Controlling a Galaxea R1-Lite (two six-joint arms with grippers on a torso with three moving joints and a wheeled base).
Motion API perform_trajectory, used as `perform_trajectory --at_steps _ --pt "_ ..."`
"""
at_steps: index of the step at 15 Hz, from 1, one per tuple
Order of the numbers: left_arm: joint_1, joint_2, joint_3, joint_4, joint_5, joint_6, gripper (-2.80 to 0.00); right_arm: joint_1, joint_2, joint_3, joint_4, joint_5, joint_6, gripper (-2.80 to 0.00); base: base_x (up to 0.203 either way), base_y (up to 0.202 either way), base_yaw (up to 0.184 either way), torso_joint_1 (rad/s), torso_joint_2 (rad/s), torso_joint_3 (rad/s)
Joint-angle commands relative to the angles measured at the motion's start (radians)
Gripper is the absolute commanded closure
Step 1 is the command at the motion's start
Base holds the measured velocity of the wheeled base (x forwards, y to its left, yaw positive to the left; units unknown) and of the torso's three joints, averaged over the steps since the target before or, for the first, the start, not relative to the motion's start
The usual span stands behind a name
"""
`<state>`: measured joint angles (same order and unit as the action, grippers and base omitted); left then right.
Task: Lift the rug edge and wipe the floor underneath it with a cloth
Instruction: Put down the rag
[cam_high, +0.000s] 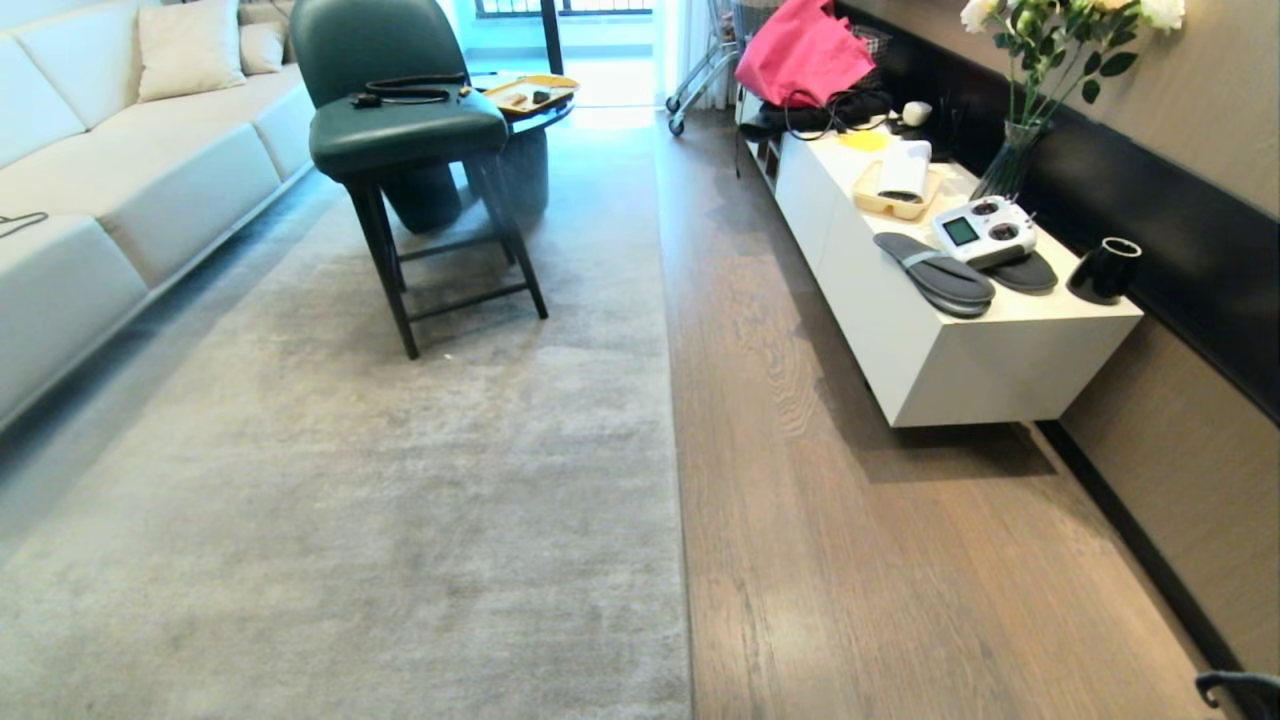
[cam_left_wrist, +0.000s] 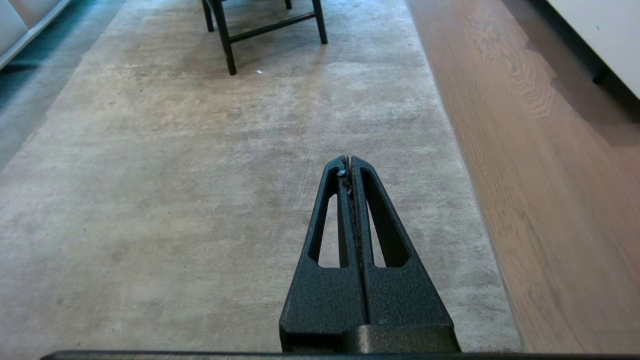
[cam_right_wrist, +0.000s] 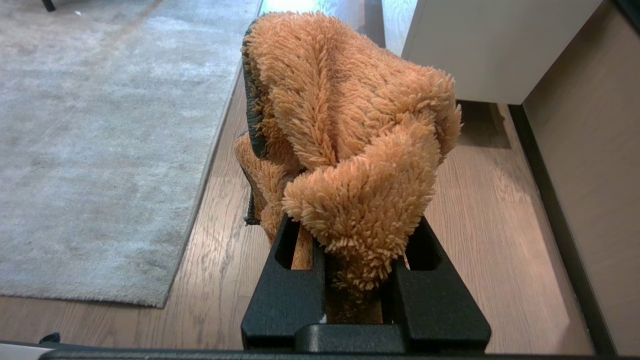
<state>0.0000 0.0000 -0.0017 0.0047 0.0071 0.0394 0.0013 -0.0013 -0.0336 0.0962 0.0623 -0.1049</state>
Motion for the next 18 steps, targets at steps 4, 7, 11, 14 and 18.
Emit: perform_trajectory --at_steps 4,7,11,14,18 --pt "0.0 0.0 0.0 0.0 0.001 0.001 0.0 0.0 0.001 -0.001 0.0 0.001 -0.001 0.0 0.0 0.0 0.0 0.002 0.0 0.043" --pt "0.0 0.0 0.0 0.0 0.001 0.001 0.0 0.0 0.001 0.0 0.0 0.001 -0.001 0.0 0.0 0.0 0.0 0.0 0.0 0.0" --pt "0.0 0.0 0.0 0.0 0.001 0.001 0.0 0.0 0.001 0.0 0.0 0.001 -0.001 0.0 0.0 0.0 0.0 0.0 0.0 0.0" --pt "0.0 0.0 0.0 0.0 0.001 0.001 0.0 0.0 0.001 0.0 0.0 0.001 -0.001 0.0 0.0 0.0 0.0 0.0 0.0 0.0" --pt "0.0 0.0 0.0 0.0 0.001 0.001 0.0 0.0 0.001 0.0 0.0 0.001 -0.001 0.0 0.0 0.0 0.0 0.0 0.0 0.0"
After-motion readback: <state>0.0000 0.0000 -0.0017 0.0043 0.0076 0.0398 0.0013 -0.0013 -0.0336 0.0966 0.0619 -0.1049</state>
